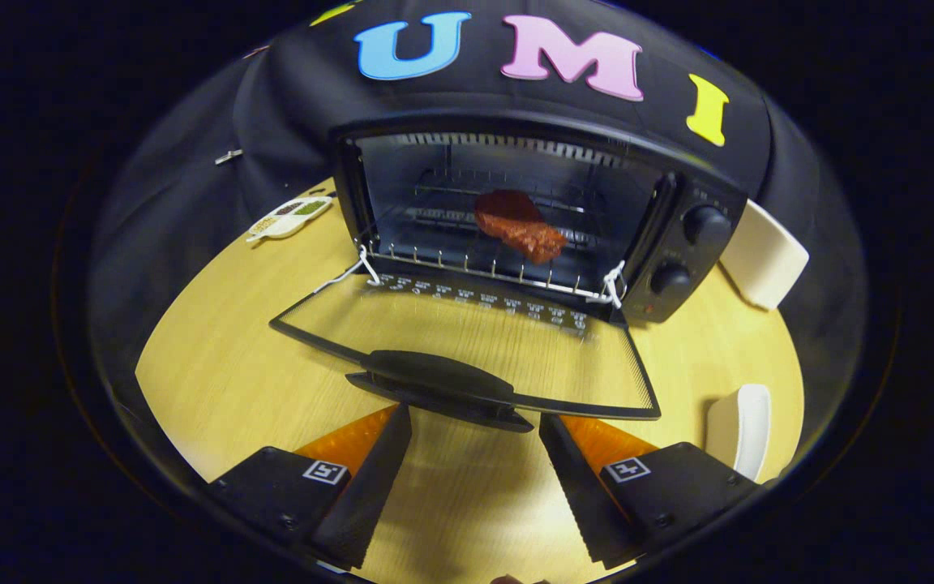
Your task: Open the toaster oven, put the food inside, and close the toaster oven door.
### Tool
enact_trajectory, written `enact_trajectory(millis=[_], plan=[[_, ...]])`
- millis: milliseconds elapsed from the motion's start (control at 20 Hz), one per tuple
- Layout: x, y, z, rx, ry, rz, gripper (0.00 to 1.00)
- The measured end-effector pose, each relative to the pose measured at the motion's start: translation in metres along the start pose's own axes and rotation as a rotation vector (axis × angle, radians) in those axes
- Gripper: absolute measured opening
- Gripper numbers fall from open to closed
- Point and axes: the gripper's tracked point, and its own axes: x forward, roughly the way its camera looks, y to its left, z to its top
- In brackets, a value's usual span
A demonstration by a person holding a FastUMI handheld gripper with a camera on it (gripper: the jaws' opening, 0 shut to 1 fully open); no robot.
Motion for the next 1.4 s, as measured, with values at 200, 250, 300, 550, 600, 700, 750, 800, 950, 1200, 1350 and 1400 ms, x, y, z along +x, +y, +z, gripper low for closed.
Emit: enact_trajectory(millis=[200,250,300,550,600,700,750,800,950,1200,1350,1400], plan=[[-0.021,0.000,0.041,-0.064,-0.129,0.007,0.98],[-0.023,-0.002,0.049,-0.057,-0.153,0.008,0.99],[-0.023,-0.004,0.059,-0.051,-0.177,0.004,0.99],[-0.022,-0.014,0.096,-0.047,-0.247,-0.025,1.00],[-0.023,-0.013,0.103,-0.044,-0.263,-0.022,1.00],[-0.030,-0.013,0.116,-0.040,-0.293,-0.015,0.98],[-0.036,-0.015,0.119,-0.036,-0.305,-0.011,0.98],[-0.044,-0.016,0.124,-0.028,-0.322,-0.007,0.98],[-0.068,-0.027,0.131,0.024,-0.366,-0.009,0.98],[-0.127,-0.060,0.160,0.116,-0.503,-0.048,0.98],[-0.162,-0.083,0.167,0.149,-0.566,-0.089,0.98],[-0.171,-0.092,0.167,0.150,-0.578,-0.109,0.98]])
